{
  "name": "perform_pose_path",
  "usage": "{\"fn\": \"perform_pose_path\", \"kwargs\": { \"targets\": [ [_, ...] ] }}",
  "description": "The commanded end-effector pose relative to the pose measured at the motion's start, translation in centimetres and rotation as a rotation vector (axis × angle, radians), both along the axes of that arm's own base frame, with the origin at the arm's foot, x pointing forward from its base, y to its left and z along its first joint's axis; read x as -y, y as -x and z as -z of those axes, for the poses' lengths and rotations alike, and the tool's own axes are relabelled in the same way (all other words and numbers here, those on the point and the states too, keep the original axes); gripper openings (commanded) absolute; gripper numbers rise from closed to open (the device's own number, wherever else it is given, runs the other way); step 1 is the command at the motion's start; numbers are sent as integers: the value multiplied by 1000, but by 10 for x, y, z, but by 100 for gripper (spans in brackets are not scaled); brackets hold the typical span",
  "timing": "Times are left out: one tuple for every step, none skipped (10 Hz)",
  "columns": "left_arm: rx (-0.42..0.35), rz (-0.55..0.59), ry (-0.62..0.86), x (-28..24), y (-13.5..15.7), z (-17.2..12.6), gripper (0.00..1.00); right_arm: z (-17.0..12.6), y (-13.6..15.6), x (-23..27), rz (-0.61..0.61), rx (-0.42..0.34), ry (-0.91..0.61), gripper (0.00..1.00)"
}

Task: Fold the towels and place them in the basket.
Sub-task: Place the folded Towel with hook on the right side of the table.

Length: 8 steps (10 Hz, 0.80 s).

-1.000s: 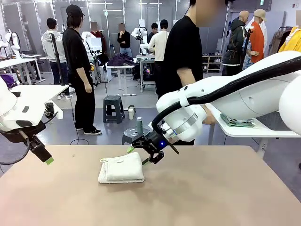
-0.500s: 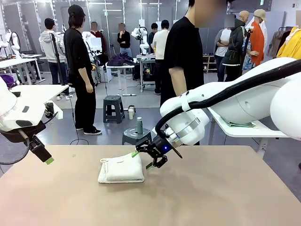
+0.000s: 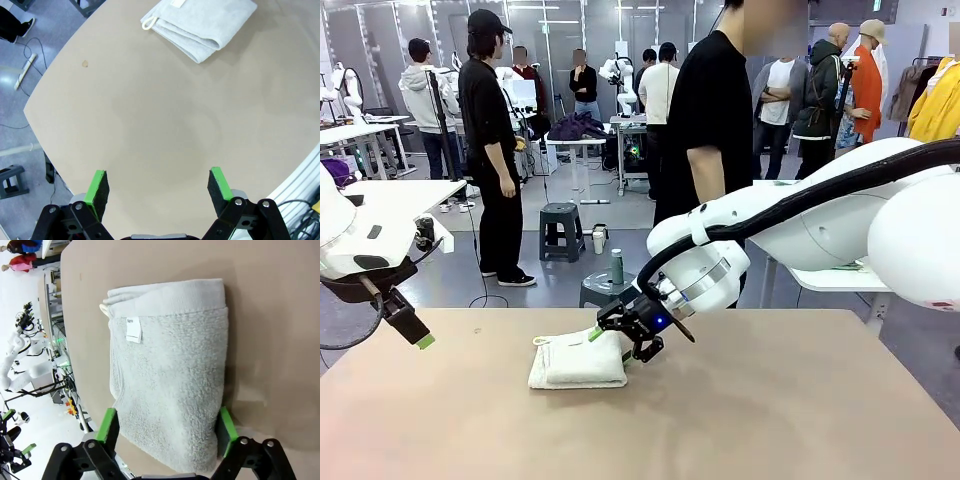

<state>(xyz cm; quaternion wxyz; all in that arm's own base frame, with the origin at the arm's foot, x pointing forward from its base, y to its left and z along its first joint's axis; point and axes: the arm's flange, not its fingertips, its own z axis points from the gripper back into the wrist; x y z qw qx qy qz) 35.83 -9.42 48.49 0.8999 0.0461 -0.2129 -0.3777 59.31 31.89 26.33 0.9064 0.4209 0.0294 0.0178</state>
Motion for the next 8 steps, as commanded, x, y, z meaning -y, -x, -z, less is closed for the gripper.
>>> {"fn": "perform_pose_path", "kwargs": {
  "targets": [
    [0,-11,-12,0,0,2,100,5,-6,-5,-6,8,30,54],
    [0,-11,-12,0,0,2,100,5,-6,-6,-1,11,27,18],
    [0,-11,-12,0,0,2,100,5,-5,-6,3,14,24,0],
    [0,-11,-12,0,0,2,100,4,-4,-6,6,12,25,0],
    [0,-11,-12,0,0,2,100,6,-4,-6,12,6,28,0],
    [0,-11,-12,0,0,2,100,6,-4,-6,15,5,28,3],
    [0,-11,-12,0,0,2,100,6,-3,-6,16,6,29,0],
    [0,-11,-12,0,0,2,100,4,-2,-6,14,8,30,0]
  ]
}}
